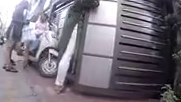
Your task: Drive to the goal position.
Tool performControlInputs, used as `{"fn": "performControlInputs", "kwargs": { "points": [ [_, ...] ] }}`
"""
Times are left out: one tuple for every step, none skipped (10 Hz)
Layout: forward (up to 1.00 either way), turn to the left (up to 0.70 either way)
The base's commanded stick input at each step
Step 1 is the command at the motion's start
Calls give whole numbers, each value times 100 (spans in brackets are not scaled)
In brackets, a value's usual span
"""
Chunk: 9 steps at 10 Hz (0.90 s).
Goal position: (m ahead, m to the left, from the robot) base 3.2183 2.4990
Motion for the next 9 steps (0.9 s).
{"fn": "performControlInputs", "kwargs": {
  "points": [
    [-70, 0],
    [-70, 0],
    [-70, 0],
    [-70, 0],
    [-70, 0],
    [-70, 0],
    [-70, 0],
    [-70, 0],
    [-70, 0]
  ]
}}
